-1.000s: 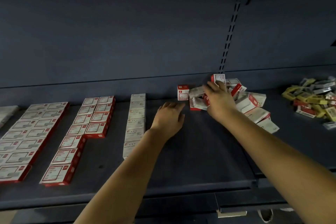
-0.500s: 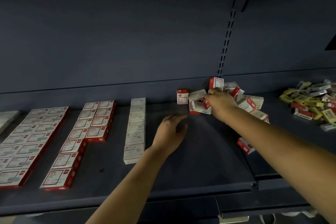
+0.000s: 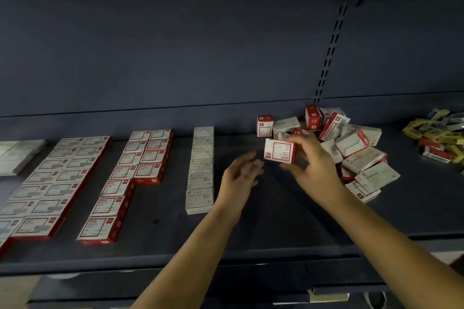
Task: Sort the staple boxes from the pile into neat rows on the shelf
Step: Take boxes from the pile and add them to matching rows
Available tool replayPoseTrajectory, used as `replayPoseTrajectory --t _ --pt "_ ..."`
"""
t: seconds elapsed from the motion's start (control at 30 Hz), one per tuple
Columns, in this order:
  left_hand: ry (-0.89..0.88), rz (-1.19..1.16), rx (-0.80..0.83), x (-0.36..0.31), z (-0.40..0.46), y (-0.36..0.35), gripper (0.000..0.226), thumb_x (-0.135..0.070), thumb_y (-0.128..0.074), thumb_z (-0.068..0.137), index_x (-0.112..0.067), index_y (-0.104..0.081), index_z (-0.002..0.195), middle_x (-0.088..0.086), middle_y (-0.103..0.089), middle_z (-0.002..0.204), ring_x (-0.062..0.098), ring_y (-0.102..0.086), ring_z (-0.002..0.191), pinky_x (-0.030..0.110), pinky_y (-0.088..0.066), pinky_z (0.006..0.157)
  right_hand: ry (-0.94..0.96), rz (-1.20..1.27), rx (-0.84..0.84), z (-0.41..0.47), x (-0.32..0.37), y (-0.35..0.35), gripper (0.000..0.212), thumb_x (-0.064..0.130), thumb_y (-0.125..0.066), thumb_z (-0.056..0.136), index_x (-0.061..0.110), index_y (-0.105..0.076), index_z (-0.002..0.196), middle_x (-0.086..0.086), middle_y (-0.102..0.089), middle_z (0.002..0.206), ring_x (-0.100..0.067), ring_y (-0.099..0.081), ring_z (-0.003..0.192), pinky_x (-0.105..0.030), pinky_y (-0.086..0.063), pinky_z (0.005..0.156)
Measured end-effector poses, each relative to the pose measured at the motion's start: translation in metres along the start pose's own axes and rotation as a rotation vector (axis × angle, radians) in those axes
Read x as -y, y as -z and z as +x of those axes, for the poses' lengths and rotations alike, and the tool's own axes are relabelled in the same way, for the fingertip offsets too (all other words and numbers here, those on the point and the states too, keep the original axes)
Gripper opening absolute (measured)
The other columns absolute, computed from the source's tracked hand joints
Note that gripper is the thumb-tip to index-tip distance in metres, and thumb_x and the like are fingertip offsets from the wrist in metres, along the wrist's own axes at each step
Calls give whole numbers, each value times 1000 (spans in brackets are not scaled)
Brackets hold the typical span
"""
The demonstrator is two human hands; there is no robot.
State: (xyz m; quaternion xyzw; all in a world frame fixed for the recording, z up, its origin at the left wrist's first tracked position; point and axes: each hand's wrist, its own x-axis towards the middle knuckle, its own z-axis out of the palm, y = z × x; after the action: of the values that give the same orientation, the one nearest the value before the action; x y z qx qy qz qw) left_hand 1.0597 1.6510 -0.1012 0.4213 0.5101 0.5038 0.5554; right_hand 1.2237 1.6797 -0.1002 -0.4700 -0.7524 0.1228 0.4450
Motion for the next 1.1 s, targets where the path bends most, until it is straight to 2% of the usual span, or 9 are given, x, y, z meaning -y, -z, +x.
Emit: replayPoseTrajectory --t 0.07,0.2,0.5,0.6,0.7,0.8,0.87,0.93,1.1 --pt "89 -144 7 -3 -3 5 33 -20 -58 90 -10 -55 122 12 -67 111 22 -64 103 34 -50 88 -54 130 -1 -12 11 -6 51 -4 -79 66 6 -56 110 -7 -60 113 -18 -59 107 -22 -48 90" --pt "123 -283 89 -9 -15 16 43 -21 -65 76 -4 -60 114 13 -70 104 25 -65 102 39 -51 91 -112 325 47 -26 33 -12 55 -5 -75 70 29 -51 106 6 -59 112 -3 -57 110 -15 -46 90" --pt "45 -376 139 -23 -34 38 42 -13 -63 74 -1 -61 114 15 -69 105 26 -65 101 36 -52 90 -116 430 93 -22 63 -17 57 -2 -74 72 32 -49 110 6 -59 117 -4 -56 113 -29 -48 95" --pt "16 -399 100 -33 -35 49 44 -13 -64 72 0 -61 113 16 -69 104 27 -65 101 36 -52 90 -106 461 145 -18 74 -16 49 25 -75 72 31 -50 114 12 -60 117 -3 -55 114 -22 -45 97" --pt "-29 -371 21 -44 -33 65 38 -16 -65 68 -6 -66 104 8 -71 89 19 -68 83 28 -55 77 -145 500 186 -15 88 -18 43 44 -61 75 33 -50 115 25 -57 118 3 -53 114 -12 -40 94" --pt "-34 -319 -7 -50 -32 83 36 -18 -69 66 -9 -69 100 4 -68 78 14 -64 69 21 -53 63 -220 539 201 -15 105 -29 32 46 -62 82 33 -55 110 18 -64 105 -1 -61 98 -15 -47 82" --pt "-36 -281 5 -50 -33 95 34 -18 -70 64 -8 -69 97 7 -69 80 17 -65 73 24 -54 65 -301 592 262 -13 119 -41 27 43 -61 83 31 -57 107 13 -68 92 -5 -66 81 -19 -51 69" --pt "-40 -245 37 -50 -37 108 34 -17 -70 66 -4 -68 98 12 -70 87 24 -67 81 30 -55 72 -362 653 349 -10 131 -54 33 39 -59 77 28 -56 108 8 -69 87 -10 -66 72 -22 -52 59" --pt "-54 -194 88 -54 -45 143 29 -14 -66 73 -6 -68 101 10 -72 93 20 -68 87 25 -55 71 -517 841 318 -3 156 -89 37 26 -65 74 12 -61 109 -10 -70 86 -25 -69 78 -31 -57 67"
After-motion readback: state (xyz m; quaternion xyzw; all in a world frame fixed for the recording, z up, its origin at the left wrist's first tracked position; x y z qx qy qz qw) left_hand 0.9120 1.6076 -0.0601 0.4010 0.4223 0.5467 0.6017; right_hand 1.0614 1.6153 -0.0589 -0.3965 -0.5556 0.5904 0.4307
